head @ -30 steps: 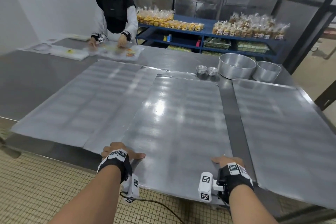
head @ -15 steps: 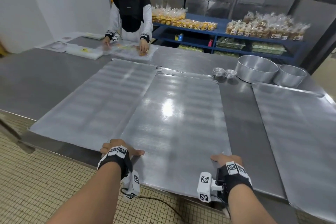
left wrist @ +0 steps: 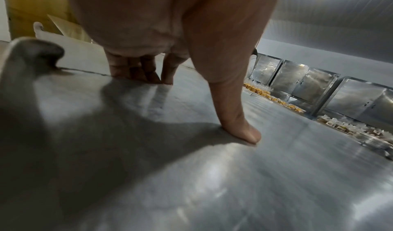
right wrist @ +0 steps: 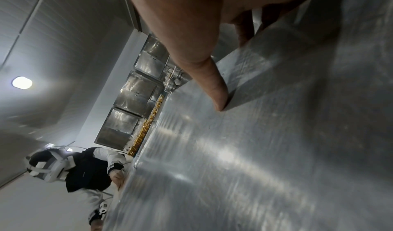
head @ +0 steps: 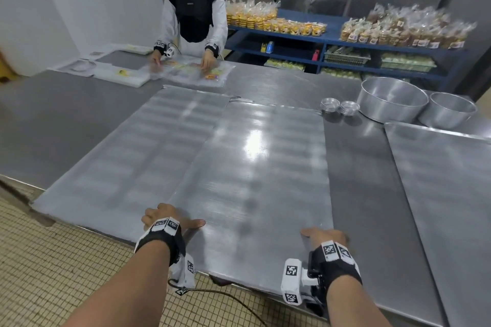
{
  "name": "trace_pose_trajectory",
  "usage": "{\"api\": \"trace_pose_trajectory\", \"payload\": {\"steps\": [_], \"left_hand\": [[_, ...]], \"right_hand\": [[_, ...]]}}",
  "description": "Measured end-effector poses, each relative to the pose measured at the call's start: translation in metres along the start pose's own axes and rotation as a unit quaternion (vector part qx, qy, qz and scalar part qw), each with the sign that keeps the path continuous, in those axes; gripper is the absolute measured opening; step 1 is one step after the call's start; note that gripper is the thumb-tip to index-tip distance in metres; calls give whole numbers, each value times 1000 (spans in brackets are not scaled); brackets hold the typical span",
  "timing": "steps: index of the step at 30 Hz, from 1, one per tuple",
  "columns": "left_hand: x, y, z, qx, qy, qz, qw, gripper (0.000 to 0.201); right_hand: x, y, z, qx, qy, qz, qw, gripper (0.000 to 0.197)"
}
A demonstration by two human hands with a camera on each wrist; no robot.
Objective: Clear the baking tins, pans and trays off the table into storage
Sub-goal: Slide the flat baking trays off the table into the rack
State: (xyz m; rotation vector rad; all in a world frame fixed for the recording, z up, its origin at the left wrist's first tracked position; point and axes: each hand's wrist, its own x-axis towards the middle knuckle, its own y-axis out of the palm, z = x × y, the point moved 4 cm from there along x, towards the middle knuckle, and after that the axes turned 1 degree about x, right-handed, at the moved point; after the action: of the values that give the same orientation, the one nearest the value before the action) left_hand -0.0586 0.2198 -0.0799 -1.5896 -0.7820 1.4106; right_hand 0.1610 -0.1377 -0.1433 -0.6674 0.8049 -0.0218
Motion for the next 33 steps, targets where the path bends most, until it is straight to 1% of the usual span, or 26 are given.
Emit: {"api": "trace_pose_trajectory", "payload": {"steps": [3, 5, 6, 8, 9, 10, 13, 15, 18, 20, 21, 23, 24, 26, 29, 30, 31, 33], "left_hand": [[19, 13, -2, 38, 0, 17, 999, 142], [25, 13, -4, 70, 13, 16, 997, 144], [20, 8, -5, 86, 29, 12, 996, 139], [12, -2, -8, 105, 70, 12, 992, 120], [10, -7, -8, 106, 83, 12, 991, 112], [11, -9, -9, 107, 87, 15, 990, 108], [13, -9, -7, 89, 84, 15, 992, 114], [13, -10, -6, 78, 90, 20, 993, 115], [10, -13, 0, 34, 85, 19, 996, 104], [13, -11, 3, 9, 91, 25, 996, 96], [16, -8, 5, 2, 85, 31, 996, 100], [33, 4, 4, -6, 81, 33, 996, 117], [42, 12, 2, -9, 85, 38, 996, 121], [56, 27, -1, -21, 89, 39, 995, 122], [28, 14, 8, -36, 92, 48, 994, 124], [21, 13, 9, -37, 93, 56, 993, 120], [9, 8, 10, -32, 103, 59, 992, 111], [-7, 6, 8, -17, 122, 64, 990, 91]], "right_hand": [[-46, -16, 10, -47, -3, -38, 998, 105], [-57, -22, 12, -54, -2, -62, 997, 104], [-56, -21, 10, -54, -5, -70, 996, 101], [-54, -19, 11, -67, -22, -77, 995, 88], [-56, -18, 12, -72, -29, -78, 994, 82], [-55, -15, 12, -72, -32, -80, 994, 78], [-64, -13, 16, -77, -35, -86, 993, 76], [-67, -13, 14, -80, -27, -85, 993, 73], [-73, -13, 6, -90, -45, -88, 991, 72], [-75, -12, -2, -100, -59, -87, 989, 78], [-77, -13, -5, -107, -66, -87, 988, 81], [-80, -19, -10, -109, -66, -85, 988, 82], [-84, -24, -12, -103, -65, -88, 989, 79], [-88, -30, -16, -102, -62, -81, 989, 70], [-77, -34, -27, -121, -70, -75, 987, 69], [-69, -37, -34, -116, -75, -81, 987, 68], [-61, -39, -44, -116, -70, -85, 987, 66], [-70, -48, -55, -140, -67, -81, 985, 58]]}}
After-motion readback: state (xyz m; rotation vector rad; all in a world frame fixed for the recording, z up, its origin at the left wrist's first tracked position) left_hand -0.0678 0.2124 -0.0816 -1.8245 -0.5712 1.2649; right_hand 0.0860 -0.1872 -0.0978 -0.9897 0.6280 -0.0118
